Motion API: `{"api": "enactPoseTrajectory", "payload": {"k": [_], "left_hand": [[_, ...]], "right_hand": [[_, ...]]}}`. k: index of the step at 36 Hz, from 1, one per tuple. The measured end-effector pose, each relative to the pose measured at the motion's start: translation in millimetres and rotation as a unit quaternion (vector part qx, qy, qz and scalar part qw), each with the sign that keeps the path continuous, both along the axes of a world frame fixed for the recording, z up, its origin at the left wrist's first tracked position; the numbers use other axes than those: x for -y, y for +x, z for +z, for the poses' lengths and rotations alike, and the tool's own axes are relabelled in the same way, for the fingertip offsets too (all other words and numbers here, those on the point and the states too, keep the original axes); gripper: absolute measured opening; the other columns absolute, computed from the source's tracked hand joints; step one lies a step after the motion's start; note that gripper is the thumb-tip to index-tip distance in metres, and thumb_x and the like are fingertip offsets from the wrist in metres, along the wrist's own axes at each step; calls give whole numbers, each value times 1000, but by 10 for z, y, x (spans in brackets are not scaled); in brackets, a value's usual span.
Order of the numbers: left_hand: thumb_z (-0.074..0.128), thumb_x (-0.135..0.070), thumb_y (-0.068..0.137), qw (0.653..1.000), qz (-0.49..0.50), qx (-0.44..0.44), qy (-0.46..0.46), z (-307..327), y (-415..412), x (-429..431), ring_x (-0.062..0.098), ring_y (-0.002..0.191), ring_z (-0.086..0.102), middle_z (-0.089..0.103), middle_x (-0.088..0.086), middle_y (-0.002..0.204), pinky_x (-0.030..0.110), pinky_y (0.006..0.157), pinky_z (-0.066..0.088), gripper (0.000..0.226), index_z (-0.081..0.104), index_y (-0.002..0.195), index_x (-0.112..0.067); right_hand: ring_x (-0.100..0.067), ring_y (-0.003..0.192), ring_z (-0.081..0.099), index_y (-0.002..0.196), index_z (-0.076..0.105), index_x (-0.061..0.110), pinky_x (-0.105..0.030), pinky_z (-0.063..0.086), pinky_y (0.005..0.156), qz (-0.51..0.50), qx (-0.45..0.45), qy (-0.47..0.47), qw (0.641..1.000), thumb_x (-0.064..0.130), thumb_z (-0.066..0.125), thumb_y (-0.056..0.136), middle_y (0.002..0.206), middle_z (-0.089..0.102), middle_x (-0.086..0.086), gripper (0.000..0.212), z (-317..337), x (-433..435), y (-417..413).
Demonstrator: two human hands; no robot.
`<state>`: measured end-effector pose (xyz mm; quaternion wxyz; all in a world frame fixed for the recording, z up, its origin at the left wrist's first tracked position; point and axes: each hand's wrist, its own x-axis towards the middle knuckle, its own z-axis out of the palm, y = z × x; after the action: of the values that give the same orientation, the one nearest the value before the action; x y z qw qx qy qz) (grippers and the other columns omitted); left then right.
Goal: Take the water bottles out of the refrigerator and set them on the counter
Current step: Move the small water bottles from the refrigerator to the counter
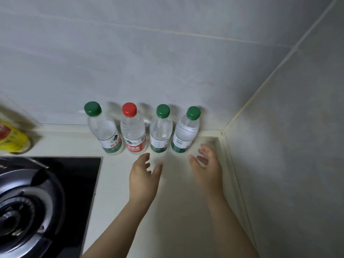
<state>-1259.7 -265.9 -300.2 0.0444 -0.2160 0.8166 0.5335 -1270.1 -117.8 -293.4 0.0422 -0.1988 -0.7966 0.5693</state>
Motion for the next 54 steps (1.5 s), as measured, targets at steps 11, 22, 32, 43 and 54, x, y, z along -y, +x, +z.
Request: {"api": "enactPoseTrajectory", "payload": {"k": [11, 22, 32, 43, 54], "left_hand": [[67, -20, 88, 992, 2, -94, 79, 857, 924, 212, 0, 99, 59, 62, -8, 120, 13, 81, 44, 35, 56, 121, -17], [68, -18, 87, 977, 84, -189, 47, 1464, 1872, 568, 0, 104, 62, 64, -14, 113, 17, 88, 48, 28, 58, 111, -29], [70, -17, 85, 949, 231, -214, -18, 1746, 3040, 1088, -3, 103, 62, 67, -15, 109, 22, 92, 50, 29, 60, 107, -33], [69, -20, 86, 880, 400, -248, -69, 2091, 4572, 1807, -4, 98, 63, 67, -20, 104, 25, 91, 53, 27, 62, 108, -33], [68, -25, 85, 816, 512, -232, -134, 2280, 6477, 2381, -4, 98, 62, 64, -21, 107, 4, 74, 50, 29, 58, 109, -35]], "right_hand": [[2, 86, 64, 94, 62, 35, -12, 43, 75, 58, -47, -54, 996, 8, 64, 89, 96, 70, 9, 28, 798, 178, 888], [4, 75, 63, 104, 67, 19, -6, 44, 70, 211, -102, -96, 968, 8, 67, 87, 93, 73, 4, 20, 1404, 615, 1463], [0, 87, 66, 105, 66, 25, -5, 44, 72, 391, -105, -103, 908, 13, 67, 88, 95, 71, 8, 21, 1677, 1382, 2130], [2, 86, 66, 107, 66, 21, -10, 50, 76, 562, -101, -145, 808, 9, 66, 88, 97, 71, 4, 23, 2017, 2600, 3310], [7, 89, 63, 104, 65, 30, -6, 48, 75, 706, -109, -148, 684, 13, 65, 89, 93, 70, 9, 23, 2171, 3594, 5131]]}}
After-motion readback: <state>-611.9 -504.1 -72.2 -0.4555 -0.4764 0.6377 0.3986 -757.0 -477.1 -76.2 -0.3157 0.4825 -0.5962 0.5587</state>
